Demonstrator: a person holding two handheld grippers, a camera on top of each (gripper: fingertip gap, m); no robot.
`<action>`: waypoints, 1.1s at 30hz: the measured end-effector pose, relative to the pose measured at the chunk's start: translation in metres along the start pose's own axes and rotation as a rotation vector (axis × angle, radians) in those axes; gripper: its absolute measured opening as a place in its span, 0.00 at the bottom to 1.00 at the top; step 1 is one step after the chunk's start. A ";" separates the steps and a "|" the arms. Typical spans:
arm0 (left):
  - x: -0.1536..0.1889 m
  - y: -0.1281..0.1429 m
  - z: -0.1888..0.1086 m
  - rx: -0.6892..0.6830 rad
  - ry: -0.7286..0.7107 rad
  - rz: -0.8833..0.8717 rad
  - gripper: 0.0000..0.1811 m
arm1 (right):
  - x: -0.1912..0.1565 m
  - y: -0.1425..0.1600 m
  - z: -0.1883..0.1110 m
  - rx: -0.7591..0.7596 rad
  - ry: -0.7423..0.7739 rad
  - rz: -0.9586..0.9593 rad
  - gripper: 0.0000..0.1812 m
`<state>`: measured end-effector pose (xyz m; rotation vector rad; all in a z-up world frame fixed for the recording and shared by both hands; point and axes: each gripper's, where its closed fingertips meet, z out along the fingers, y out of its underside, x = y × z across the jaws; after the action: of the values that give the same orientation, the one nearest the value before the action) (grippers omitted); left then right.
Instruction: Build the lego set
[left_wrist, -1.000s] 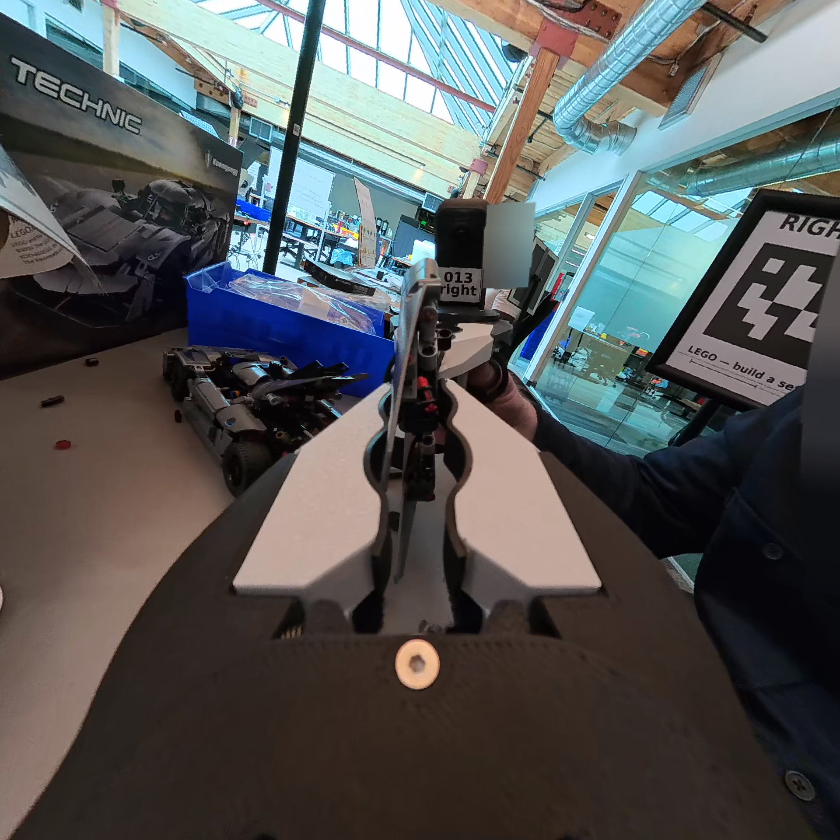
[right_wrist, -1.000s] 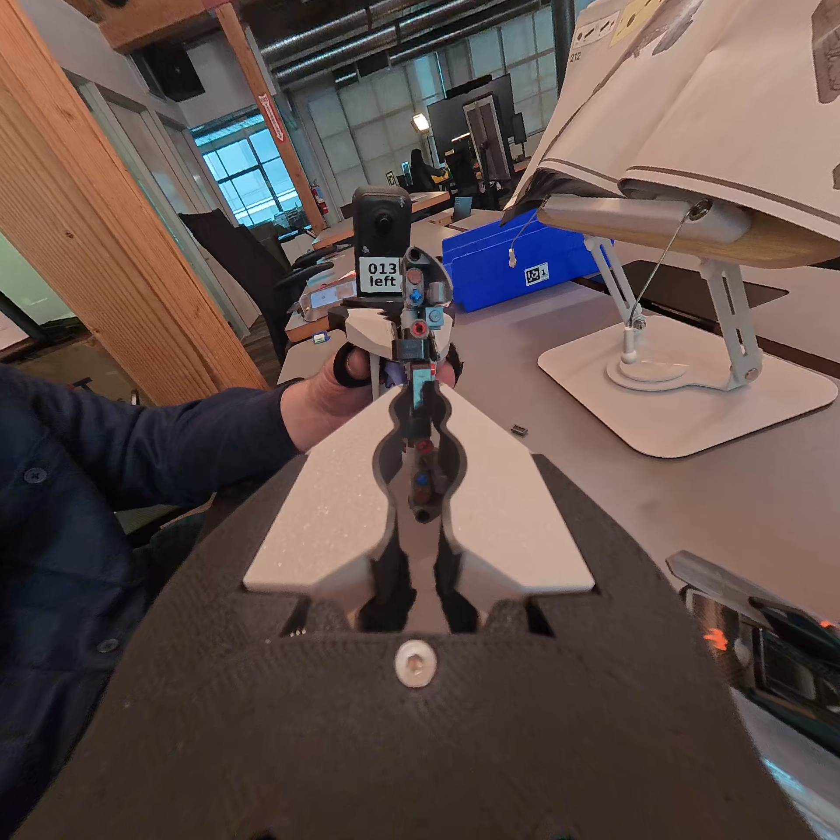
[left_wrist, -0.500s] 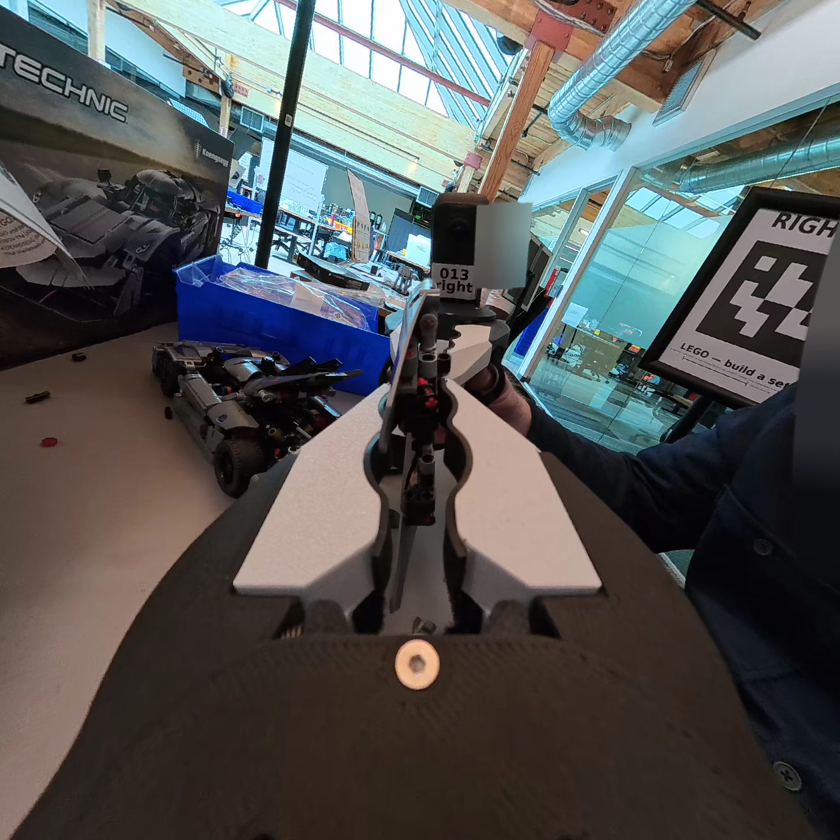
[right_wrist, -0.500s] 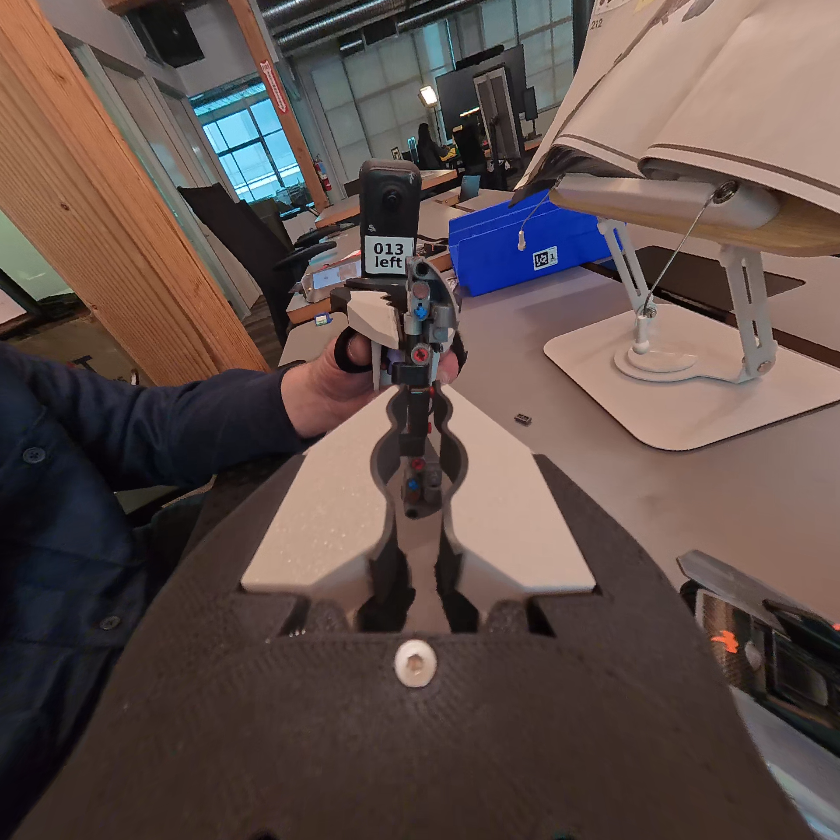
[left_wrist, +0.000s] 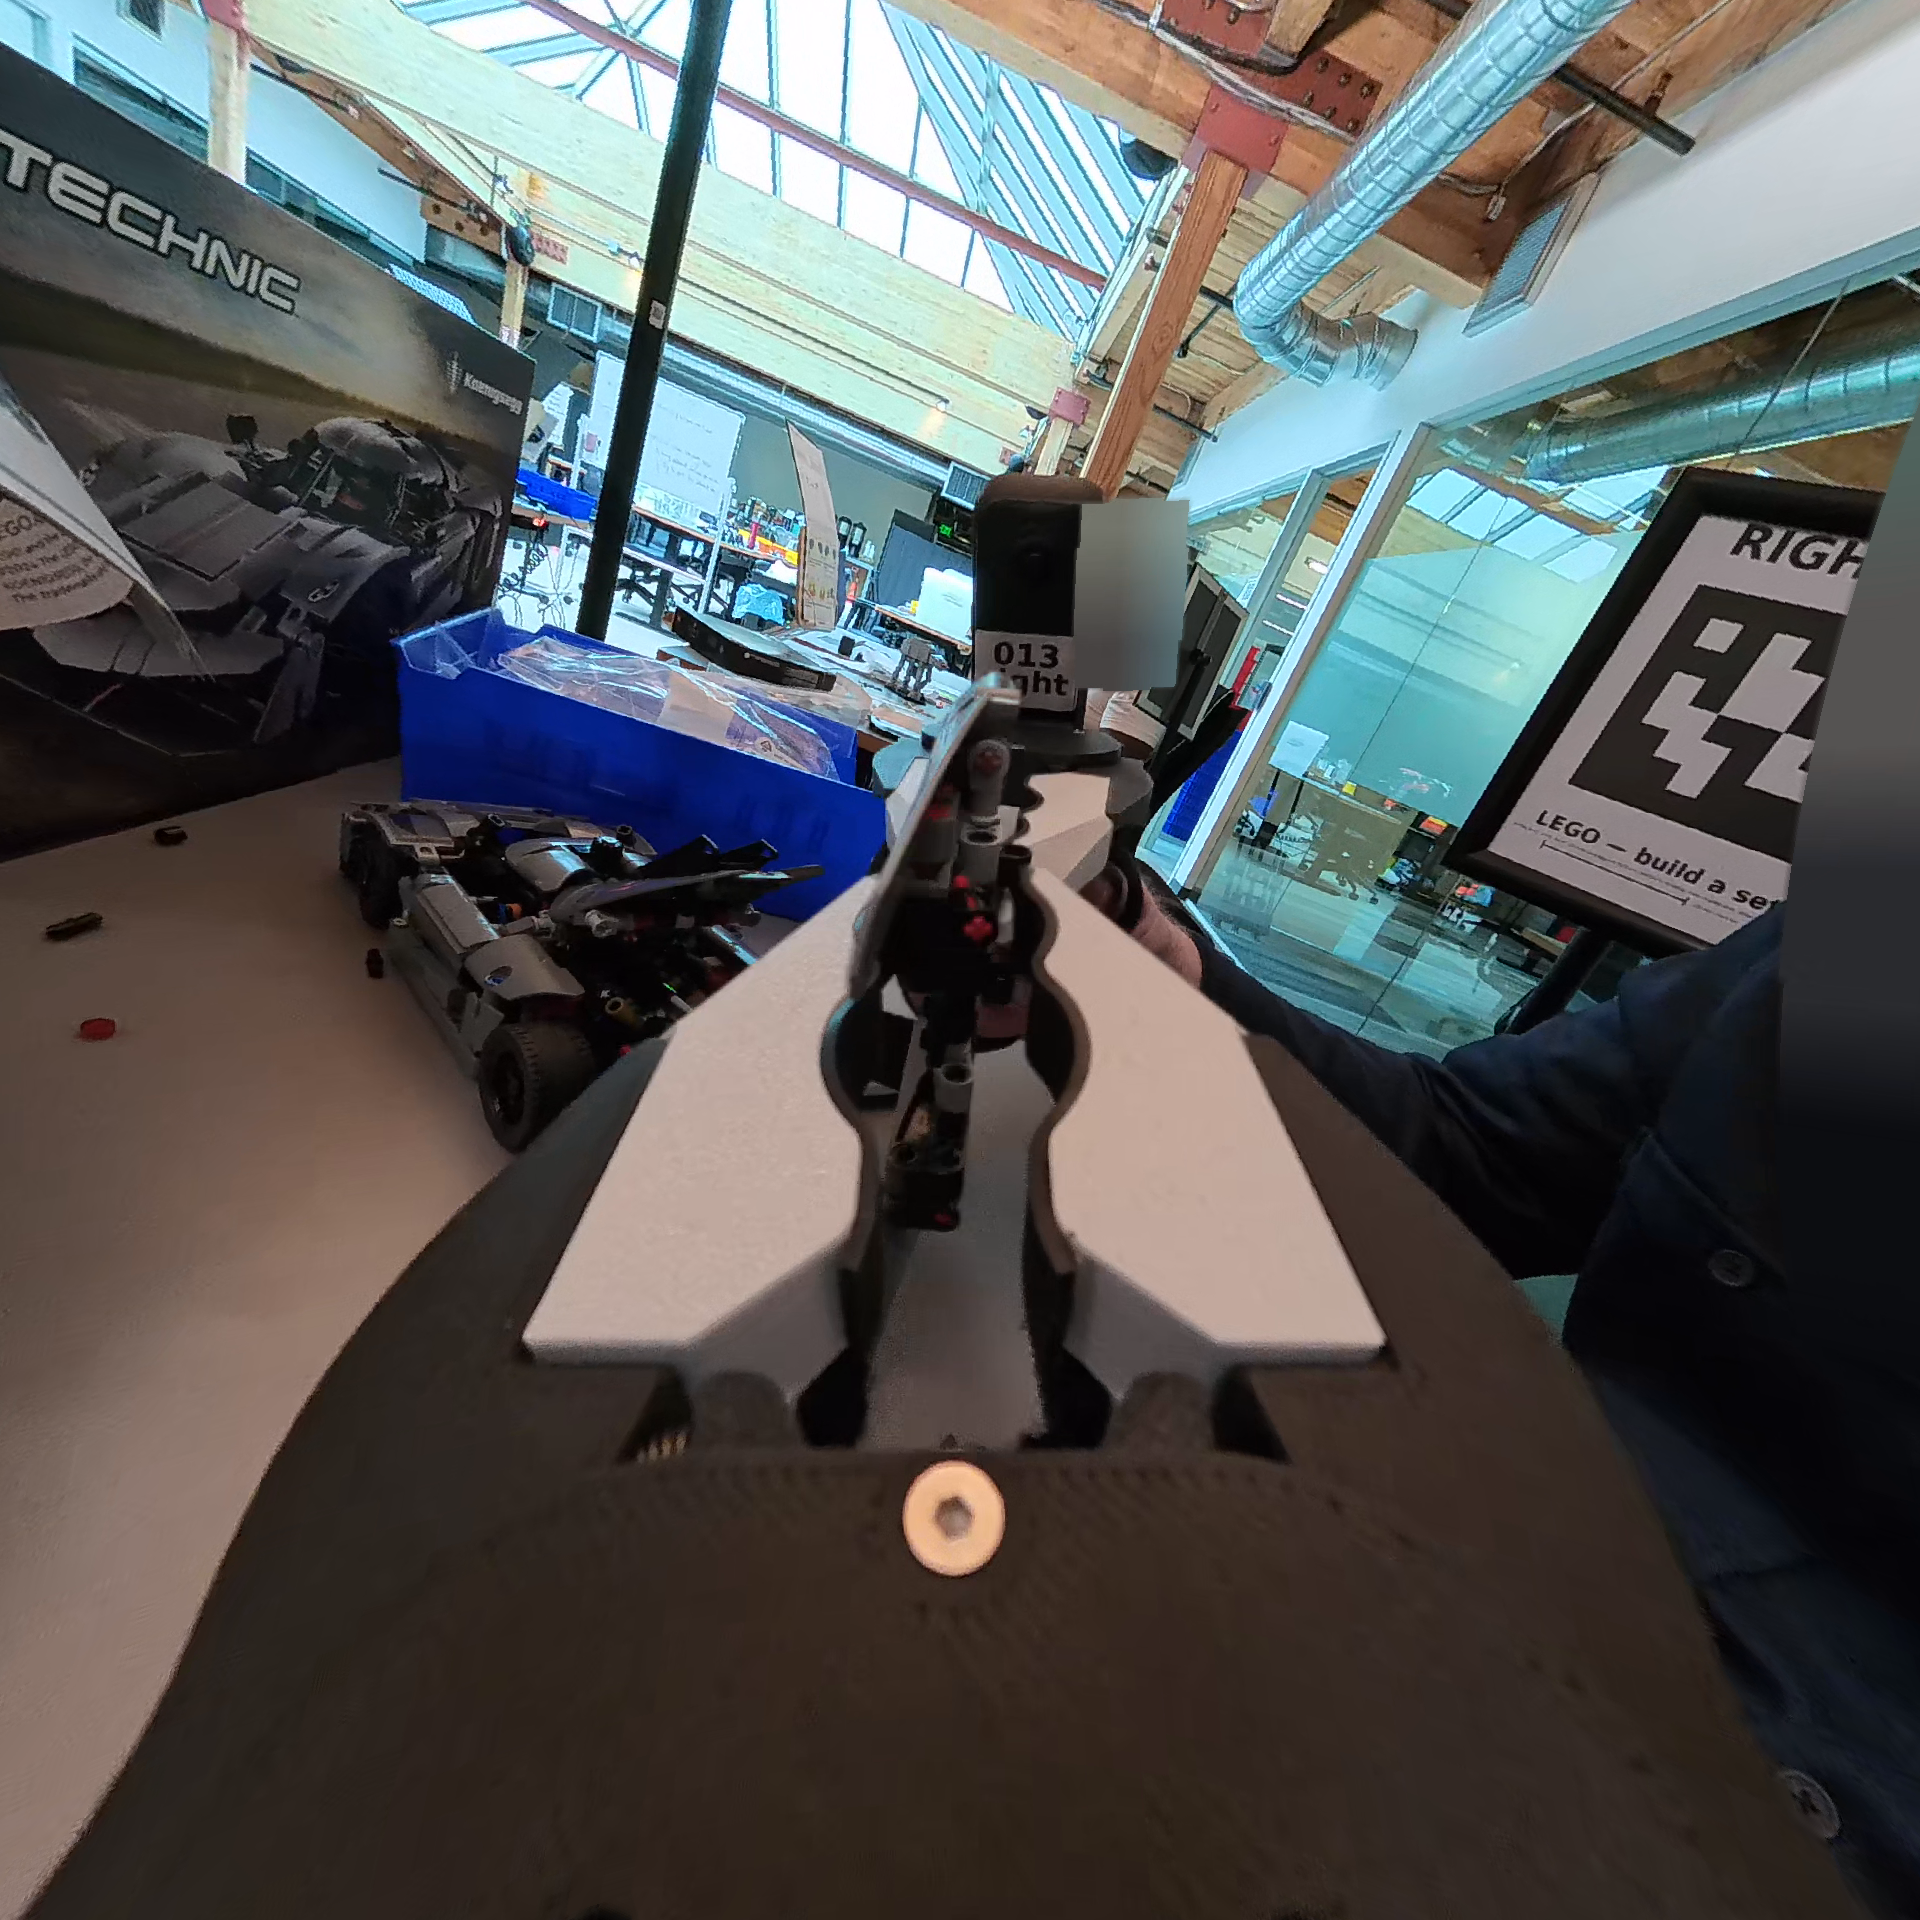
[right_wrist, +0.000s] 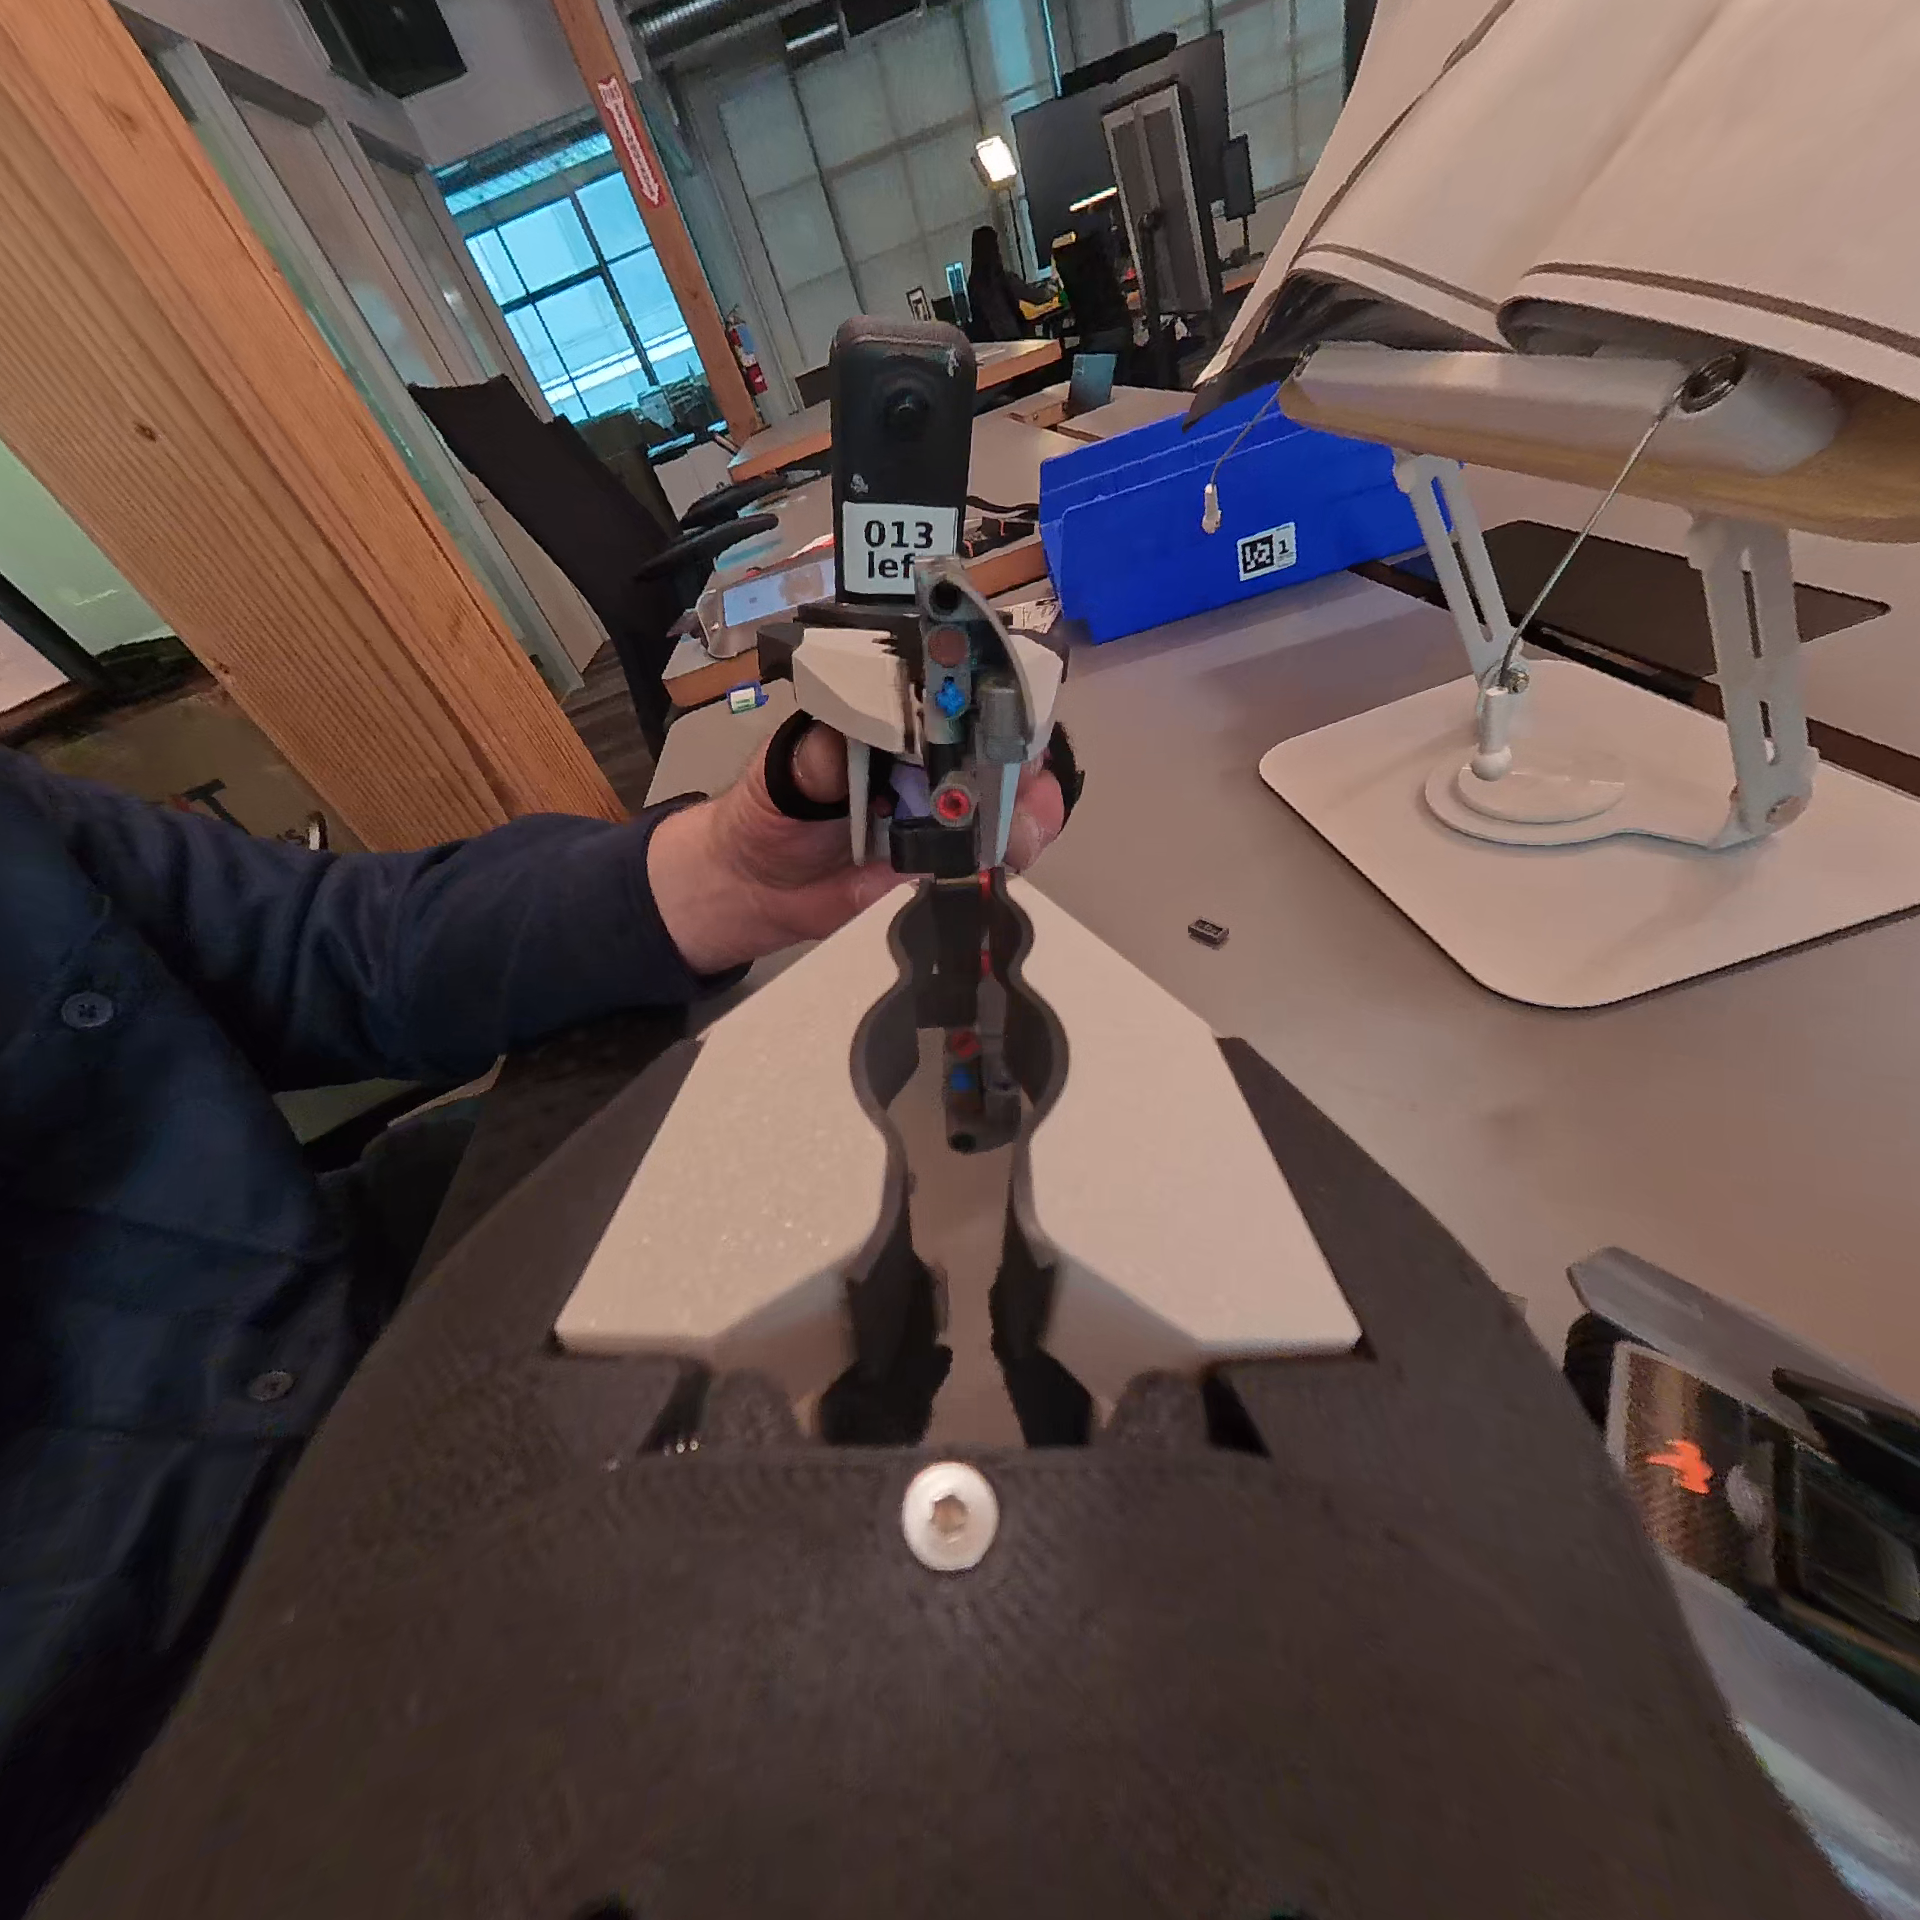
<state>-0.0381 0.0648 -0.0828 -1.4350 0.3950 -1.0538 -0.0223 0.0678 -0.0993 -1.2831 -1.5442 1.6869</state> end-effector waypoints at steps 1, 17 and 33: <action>-0.001 0.000 0.000 0.004 -0.001 -0.004 0.13 | 0.001 -0.001 0.000 0.007 0.001 0.005 0.04; 0.003 0.012 0.006 -0.073 0.008 0.047 0.07 | -0.007 -0.013 -0.009 0.073 -0.030 -0.017 0.08; 0.024 0.011 0.009 -0.074 0.124 0.040 0.07 | -0.025 -0.007 -0.007 0.051 -0.176 0.009 0.05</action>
<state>-0.0151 0.0497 -0.0831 -1.4251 0.5548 -1.1089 -0.0071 0.0512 -0.0845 -1.1440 -1.5844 1.8756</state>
